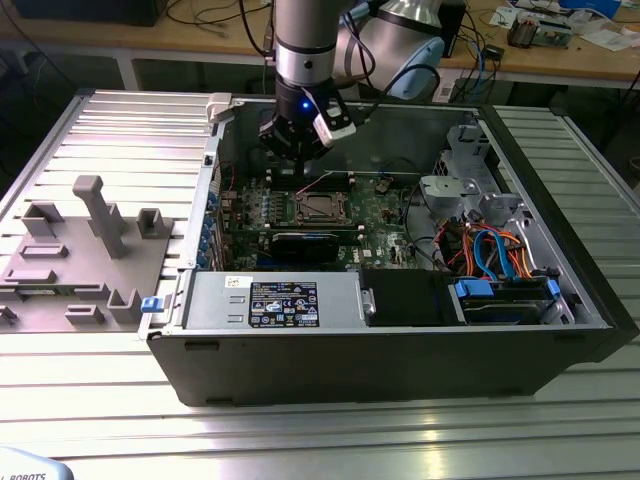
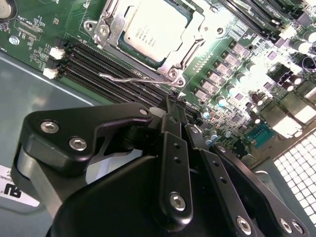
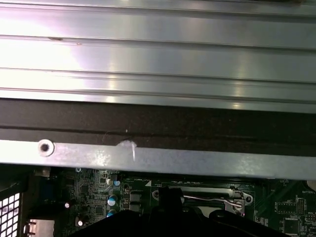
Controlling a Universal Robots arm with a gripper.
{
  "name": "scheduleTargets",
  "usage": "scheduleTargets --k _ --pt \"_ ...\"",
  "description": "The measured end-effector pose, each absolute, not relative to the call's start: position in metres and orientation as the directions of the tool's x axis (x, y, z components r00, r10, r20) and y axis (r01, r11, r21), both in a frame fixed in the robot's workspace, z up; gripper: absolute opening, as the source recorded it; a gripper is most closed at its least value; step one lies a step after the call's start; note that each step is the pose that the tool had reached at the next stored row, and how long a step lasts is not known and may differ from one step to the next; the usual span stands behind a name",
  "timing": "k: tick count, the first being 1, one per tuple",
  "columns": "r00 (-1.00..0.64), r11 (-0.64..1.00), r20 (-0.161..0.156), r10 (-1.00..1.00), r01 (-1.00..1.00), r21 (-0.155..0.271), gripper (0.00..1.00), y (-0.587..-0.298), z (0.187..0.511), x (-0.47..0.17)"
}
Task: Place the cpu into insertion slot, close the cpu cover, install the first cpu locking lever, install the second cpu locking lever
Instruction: 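Install the first cpu locking lever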
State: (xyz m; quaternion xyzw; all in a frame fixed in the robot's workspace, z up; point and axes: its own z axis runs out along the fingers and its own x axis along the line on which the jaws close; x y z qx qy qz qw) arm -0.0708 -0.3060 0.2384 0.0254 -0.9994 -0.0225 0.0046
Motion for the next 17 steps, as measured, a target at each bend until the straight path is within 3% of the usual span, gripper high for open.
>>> scheduleTargets --k 17 --pt "-0.999 0.998 0.008 -0.051 -0.051 0.045 0.11 -0.306 0.233 -0.06"
